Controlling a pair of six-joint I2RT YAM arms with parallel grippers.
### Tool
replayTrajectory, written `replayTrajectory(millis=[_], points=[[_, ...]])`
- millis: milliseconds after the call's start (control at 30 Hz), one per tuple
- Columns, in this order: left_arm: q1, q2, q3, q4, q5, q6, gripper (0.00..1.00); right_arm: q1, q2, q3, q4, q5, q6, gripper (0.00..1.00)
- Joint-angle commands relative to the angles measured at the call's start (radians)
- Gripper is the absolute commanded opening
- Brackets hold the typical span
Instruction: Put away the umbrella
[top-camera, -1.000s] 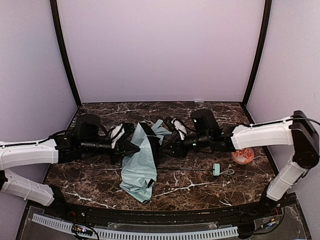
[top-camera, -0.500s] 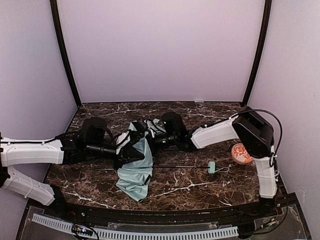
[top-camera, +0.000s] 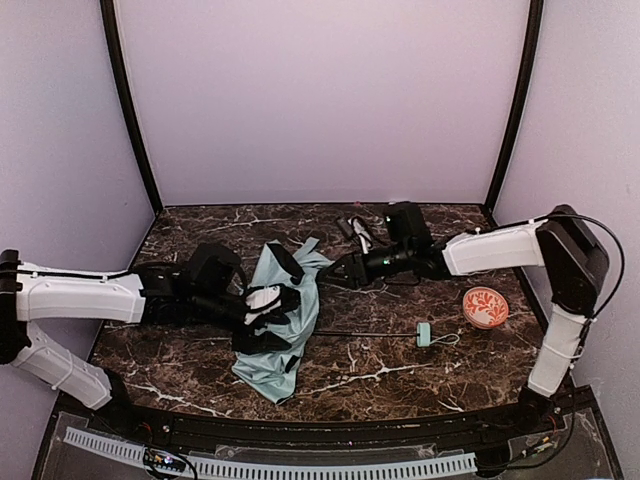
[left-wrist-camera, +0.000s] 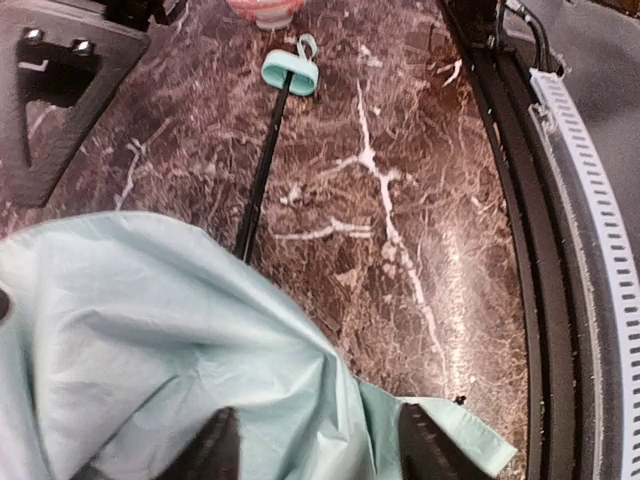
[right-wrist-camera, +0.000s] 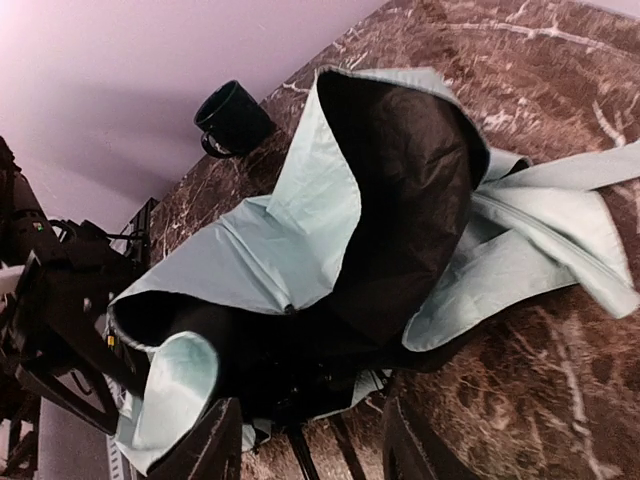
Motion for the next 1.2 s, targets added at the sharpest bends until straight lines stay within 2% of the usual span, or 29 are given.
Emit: replayTrajectory(millis=[0, 100, 200, 233, 300, 367, 433, 567, 700, 800, 900, 933, 1000, 1033, 1067, 1100, 1133, 1167], points=[[-0.001, -0.189, 0.068, -0.16, 0.056, 0.047, 0.74, -0.04, -0.152, 0.019, -0.375, 0.03, -0.283, 0.52], [0.024, -0.304, 0.06, -0.183, 0.015, 0.021, 0.84, -0.071, -0.17, 0.127, -0.49, 0.106, -0.307, 0.57], [0.14, -0.349, 0.03, -0.046, -0.117, -0.17, 0.89, -0.068, -0.097, 0.302, -0.493, 0.185, -0.221, 0.6], [0.197, -0.329, 0.039, -0.023, -0.152, -0.229, 0.86, -0.066, -0.055, 0.367, -0.497, 0.209, -0.185, 0.58], [0.316, -0.222, 0.103, -0.033, -0.206, -0.312, 0.79, -0.062, 0.026, 0.478, -0.539, 0.31, -0.135, 0.54], [0.367, -0.109, 0.188, -0.051, -0.201, -0.351, 0.81, -0.063, 0.065, 0.52, -0.561, 0.373, -0.121, 0.55], [0.379, 0.009, 0.298, -0.068, -0.165, -0.363, 0.88, -0.065, 0.095, 0.53, -0.572, 0.404, -0.11, 0.59], [0.382, 0.202, 0.472, -0.119, -0.123, -0.394, 0.95, -0.066, 0.179, 0.569, -0.603, 0.393, -0.103, 0.63], [0.381, 0.325, 0.564, -0.206, -0.079, -0.384, 0.96, -0.066, 0.265, 0.574, -0.585, 0.339, -0.083, 0.66], [0.382, 0.382, 0.581, -0.248, -0.092, -0.358, 0.93, -0.067, 0.315, 0.58, -0.568, 0.33, -0.089, 0.66], [0.382, 0.427, 0.588, -0.257, -0.115, -0.333, 0.83, -0.075, 0.365, 0.608, -0.556, 0.31, -0.098, 0.67], [0.381, 0.441, 0.596, -0.263, -0.106, -0.327, 0.75, -0.078, 0.381, 0.618, -0.551, 0.304, -0.103, 0.67], [0.38, 0.457, 0.615, -0.279, -0.049, -0.321, 0.49, -0.079, 0.405, 0.627, -0.523, 0.28, -0.113, 0.65], [0.378, 0.456, 0.621, -0.284, -0.005, -0.319, 0.28, -0.079, 0.415, 0.624, -0.499, 0.262, -0.112, 0.62], [0.373, 0.448, 0.626, -0.285, 0.034, -0.315, 0.15, -0.079, 0.423, 0.618, -0.468, 0.236, -0.105, 0.57], [0.362, 0.434, 0.625, -0.276, 0.065, -0.306, 0.05, -0.078, 0.433, 0.612, -0.44, 0.206, -0.095, 0.46], [0.347, 0.414, 0.614, -0.259, 0.084, -0.282, 0.0, -0.079, 0.444, 0.608, -0.409, 0.18, -0.078, 0.32], [0.326, 0.393, 0.597, -0.234, 0.087, -0.258, 0.0, -0.078, 0.458, 0.61, -0.385, 0.155, -0.064, 0.22]])
